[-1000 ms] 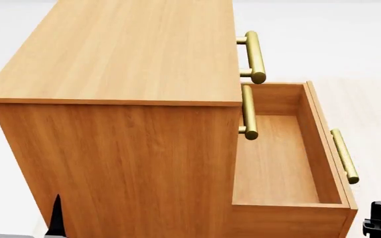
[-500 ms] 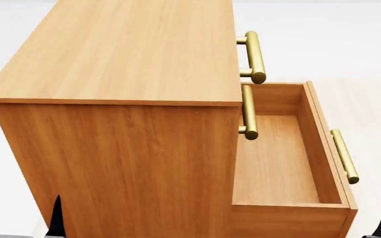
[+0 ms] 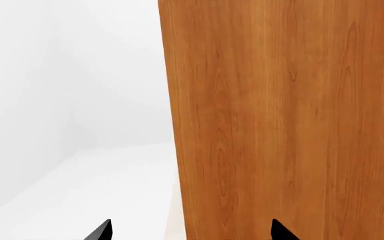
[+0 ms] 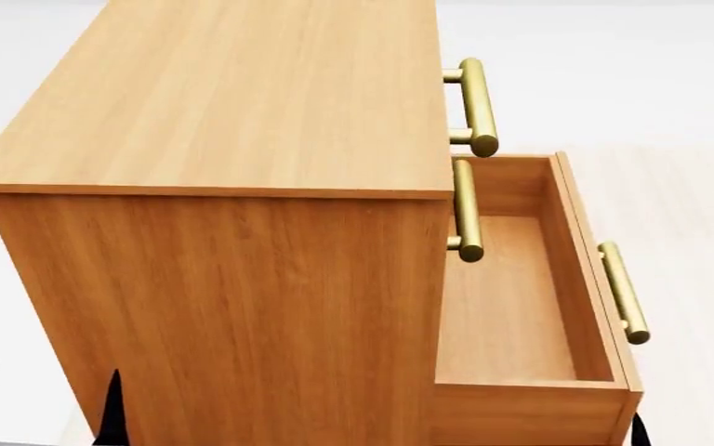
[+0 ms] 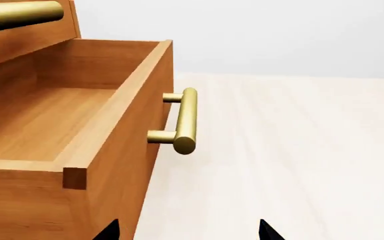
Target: Close the bottom drawer of the cabinet.
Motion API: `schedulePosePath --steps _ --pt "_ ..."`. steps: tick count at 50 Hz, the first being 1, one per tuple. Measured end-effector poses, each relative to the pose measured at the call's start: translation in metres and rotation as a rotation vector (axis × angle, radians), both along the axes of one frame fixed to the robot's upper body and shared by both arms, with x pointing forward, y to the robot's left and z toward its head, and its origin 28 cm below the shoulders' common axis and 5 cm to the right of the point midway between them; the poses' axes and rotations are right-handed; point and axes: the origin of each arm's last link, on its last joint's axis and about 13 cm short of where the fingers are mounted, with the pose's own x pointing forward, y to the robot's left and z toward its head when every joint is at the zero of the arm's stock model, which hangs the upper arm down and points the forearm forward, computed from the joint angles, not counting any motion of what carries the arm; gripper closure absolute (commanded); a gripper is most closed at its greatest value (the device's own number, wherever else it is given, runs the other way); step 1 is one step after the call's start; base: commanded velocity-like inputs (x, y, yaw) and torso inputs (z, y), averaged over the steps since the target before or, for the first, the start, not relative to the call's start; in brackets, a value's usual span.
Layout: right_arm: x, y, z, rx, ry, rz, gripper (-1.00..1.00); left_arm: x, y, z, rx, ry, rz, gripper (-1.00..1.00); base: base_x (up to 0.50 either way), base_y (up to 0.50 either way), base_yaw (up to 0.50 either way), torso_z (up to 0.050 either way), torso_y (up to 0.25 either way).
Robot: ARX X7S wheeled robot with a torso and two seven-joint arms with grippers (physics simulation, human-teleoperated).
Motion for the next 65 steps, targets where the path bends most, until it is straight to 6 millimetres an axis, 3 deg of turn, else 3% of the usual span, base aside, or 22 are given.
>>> schedulePosePath --steps 65 --pt "0.023 0.032 -0.003 0.045 0.002 0.189 -1.00 -0.001 0.001 -0.002 0.000 0.002 0.006 -1.00 0.00 0.00 0.00 0.000 0.000"
